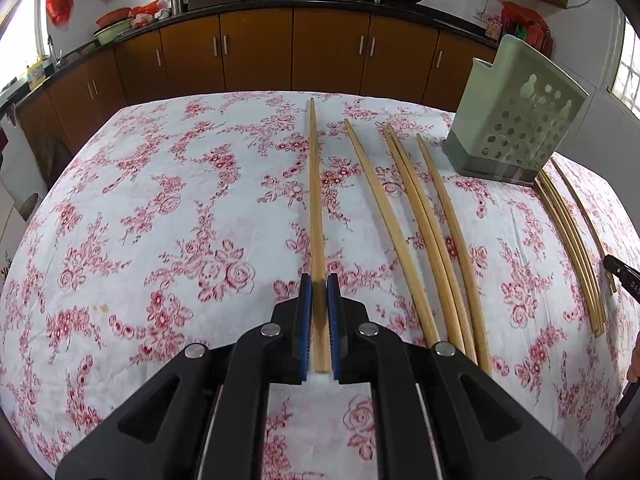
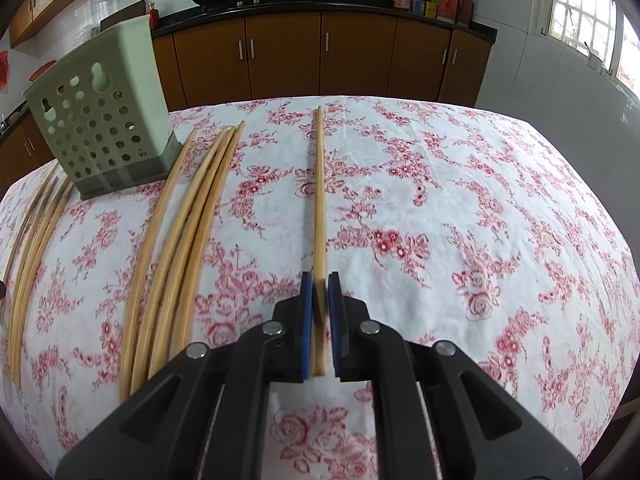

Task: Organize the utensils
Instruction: 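Lift the left tool's chopstick toward the green holder while the right tool lifts its own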

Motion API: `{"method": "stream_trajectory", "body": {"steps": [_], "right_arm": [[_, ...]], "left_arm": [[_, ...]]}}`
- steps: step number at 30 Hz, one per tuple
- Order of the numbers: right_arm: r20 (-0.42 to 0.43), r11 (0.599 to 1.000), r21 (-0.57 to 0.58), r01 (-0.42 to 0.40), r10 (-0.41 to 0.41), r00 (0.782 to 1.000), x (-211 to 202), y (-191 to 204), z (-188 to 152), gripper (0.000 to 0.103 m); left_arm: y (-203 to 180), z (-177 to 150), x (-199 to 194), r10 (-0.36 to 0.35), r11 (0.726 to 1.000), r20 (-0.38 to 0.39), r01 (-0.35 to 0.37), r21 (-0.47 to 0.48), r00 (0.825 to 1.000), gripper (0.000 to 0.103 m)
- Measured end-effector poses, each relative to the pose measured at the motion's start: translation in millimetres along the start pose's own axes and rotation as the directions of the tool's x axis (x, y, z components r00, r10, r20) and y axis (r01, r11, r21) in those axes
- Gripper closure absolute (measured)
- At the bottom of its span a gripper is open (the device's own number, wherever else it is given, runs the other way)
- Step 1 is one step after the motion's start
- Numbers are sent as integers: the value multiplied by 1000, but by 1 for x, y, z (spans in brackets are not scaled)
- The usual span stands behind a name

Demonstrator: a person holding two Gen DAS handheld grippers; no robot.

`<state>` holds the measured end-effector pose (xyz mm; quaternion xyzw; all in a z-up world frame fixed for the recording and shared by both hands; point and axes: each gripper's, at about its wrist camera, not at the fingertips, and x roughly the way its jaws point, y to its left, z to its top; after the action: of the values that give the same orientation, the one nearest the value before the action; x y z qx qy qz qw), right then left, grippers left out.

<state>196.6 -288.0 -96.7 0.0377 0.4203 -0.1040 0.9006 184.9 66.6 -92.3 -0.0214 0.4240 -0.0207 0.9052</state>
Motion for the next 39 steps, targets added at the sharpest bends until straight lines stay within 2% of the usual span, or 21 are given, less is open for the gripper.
{"method": "stream_trajectory", "body": {"steps": [9,11,18,25,29,34,39], "right_arm": [[-10,1000,4,-17,17,1000,-10,-4,-7,95],[12,1000,6,-20,20,1000,-20,-8,-8,95],[115,999,27,-39,36,993,-62,-23,6,95],[222,996,51,-67,54,974,-96,-32,21,95],[294,994,62,-89,67,953,-115,-36,35,95],[361,992,69,-107,75,929,-131,-39,50,95],[403,991,63,-115,80,912,-143,-38,63,95]], "left_arm": [[0,-7,-6,6,1000,-7,-6,-14,1000,95],[2,-6,-11,15,1000,-13,-16,-20,1000,95],[10,10,-49,5,999,91,-1,-45,996,95],[14,35,-94,-14,997,233,32,-74,972,96],[11,50,-114,-20,997,300,43,-70,954,96],[8,64,-130,-30,996,347,55,-63,937,96],[5,73,-135,-31,997,368,57,-61,929,96]]}}
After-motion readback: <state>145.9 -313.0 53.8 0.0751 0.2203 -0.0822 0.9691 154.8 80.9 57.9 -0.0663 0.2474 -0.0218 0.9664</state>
